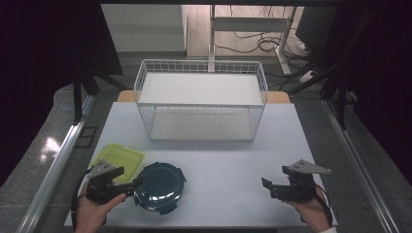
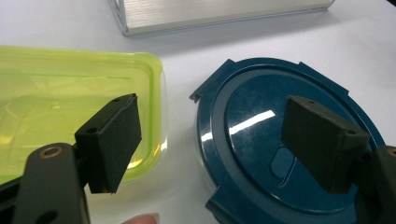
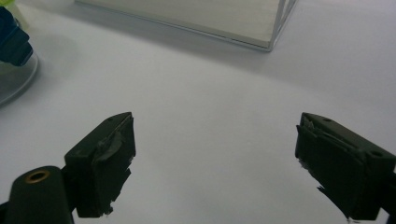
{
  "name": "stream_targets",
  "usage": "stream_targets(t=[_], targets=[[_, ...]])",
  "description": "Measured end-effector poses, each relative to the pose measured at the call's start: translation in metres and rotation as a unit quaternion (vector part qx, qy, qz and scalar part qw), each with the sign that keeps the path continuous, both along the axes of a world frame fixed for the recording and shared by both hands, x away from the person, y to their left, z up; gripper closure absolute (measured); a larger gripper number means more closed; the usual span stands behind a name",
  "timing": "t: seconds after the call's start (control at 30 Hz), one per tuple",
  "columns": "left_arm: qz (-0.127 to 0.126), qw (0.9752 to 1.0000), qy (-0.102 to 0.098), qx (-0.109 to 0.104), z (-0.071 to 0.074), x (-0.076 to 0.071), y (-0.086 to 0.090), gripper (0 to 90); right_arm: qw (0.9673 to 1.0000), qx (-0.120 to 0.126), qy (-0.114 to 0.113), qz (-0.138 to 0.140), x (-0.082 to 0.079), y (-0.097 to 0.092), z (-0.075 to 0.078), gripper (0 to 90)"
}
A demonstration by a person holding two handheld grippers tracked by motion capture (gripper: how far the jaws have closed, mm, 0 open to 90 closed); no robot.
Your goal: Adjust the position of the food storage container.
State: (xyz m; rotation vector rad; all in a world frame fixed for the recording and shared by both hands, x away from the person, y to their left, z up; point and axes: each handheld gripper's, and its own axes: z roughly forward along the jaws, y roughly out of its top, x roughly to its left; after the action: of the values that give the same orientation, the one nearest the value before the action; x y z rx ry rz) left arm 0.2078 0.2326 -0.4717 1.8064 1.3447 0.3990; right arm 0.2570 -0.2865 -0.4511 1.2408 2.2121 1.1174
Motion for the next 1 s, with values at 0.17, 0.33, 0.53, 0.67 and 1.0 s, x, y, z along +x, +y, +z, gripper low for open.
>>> stream_targets(t=[0.17, 0.33, 0.53, 0.67, 1.0], targets=[[0.0, 1.0, 0.003, 0.002, -0.002, 0.003, 0.0, 20.4, 1.0, 0.005, -0.001, -0.001, -0.002, -0.004, 0.002, 15.4], [0.006, 1.0, -0.003, -0.002, -0.001, 0.002, 0.003, 20.1, 1.0, 0.003, -0.002, 0.002, -0.005, -0.003, 0.003, 16.4], [0.006, 1.0, -0.002, -0.002, 0.0, 0.002, 0.004, 20.3, 1.0, 0.001, 0.005, 0.004, -0.004, -0.002, 0.002, 16.6], [0.003, 1.0, 0.0, -0.001, 0.0, 0.002, 0.003, 20.8, 0.9999, -0.005, 0.008, 0.004, -0.003, -0.002, 0.0, 16.6], [-0.003, 1.0, 0.006, -0.007, 0.018, -0.001, 0.007, 21.5, 0.9997, -0.017, 0.014, 0.008, -0.002, 0.002, -0.002, 16.7]])
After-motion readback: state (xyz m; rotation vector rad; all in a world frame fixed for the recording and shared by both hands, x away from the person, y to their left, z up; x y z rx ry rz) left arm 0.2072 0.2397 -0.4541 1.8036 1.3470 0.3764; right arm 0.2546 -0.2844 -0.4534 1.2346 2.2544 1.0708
